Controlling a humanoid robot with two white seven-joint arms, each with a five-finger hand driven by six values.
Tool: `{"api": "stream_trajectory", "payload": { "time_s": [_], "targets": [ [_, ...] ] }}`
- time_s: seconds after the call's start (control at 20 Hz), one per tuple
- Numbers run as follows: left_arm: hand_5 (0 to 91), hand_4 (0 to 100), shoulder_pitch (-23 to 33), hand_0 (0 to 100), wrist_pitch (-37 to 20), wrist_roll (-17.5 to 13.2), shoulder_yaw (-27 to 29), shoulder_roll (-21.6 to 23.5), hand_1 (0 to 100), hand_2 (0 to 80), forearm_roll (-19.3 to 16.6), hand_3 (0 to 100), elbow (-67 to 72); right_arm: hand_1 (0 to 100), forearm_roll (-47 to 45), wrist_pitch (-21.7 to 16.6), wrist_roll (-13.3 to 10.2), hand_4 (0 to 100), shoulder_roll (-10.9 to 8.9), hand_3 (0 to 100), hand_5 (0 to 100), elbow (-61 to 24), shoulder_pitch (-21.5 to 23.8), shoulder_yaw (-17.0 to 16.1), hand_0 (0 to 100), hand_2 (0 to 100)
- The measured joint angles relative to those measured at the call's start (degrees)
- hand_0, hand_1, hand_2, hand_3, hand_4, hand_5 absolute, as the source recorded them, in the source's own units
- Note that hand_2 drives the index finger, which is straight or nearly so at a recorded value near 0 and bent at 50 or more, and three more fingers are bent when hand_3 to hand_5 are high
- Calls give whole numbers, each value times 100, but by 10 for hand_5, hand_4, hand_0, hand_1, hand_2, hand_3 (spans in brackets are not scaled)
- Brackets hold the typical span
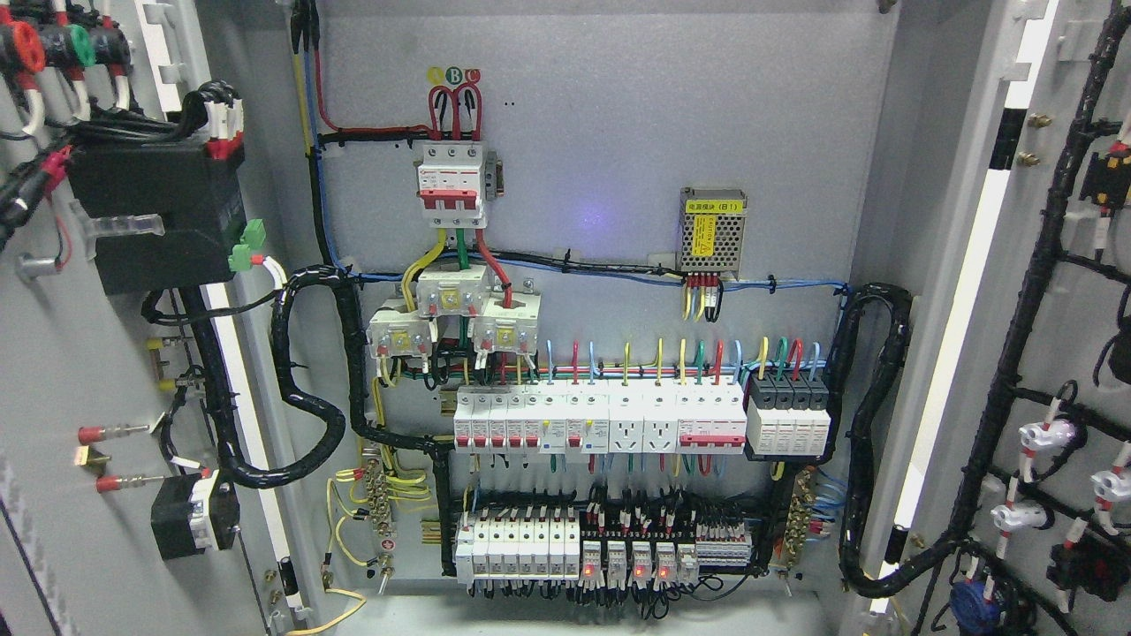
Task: Open door with both hands
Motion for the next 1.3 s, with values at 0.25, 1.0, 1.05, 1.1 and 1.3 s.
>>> {"api": "stream_trajectory", "payload": {
  "time_s": [0.25, 1.0, 1.05, 1.1, 1.3],
  "targets": [
    [0, 0, 8, 0, -1, 15, 260, -339, 0, 0, 12, 0, -450, 0, -250, 15, -46, 0, 36, 0, 0, 101, 10, -141, 0, 0],
    [0, 0, -10, 0, -5, 99, 1002, -1264, 0, 0, 41, 0, -1561, 0, -416, 15, -51, 0, 82, 0, 0, 330, 93, -394, 0, 0],
    [0, 0, 10, 0, -7, 193, 1087, -1289, 0, 0, 44, 0, -1620, 0, -419, 15, -51, 0, 84, 0, 0, 341, 104, -403, 0, 0],
    [0, 0, 36, 0, -7, 277, 1169, -1311, 0, 0, 46, 0, -1670, 0, -421, 15, -51, 0, 85, 0, 0, 349, 111, -412, 0, 0],
    [0, 0, 161, 0, -8, 496, 1530, -1376, 0, 0, 55, 0, -1830, 0, -426, 15, -51, 0, 88, 0, 0, 375, 133, -439, 0, 0]
  ]
}}
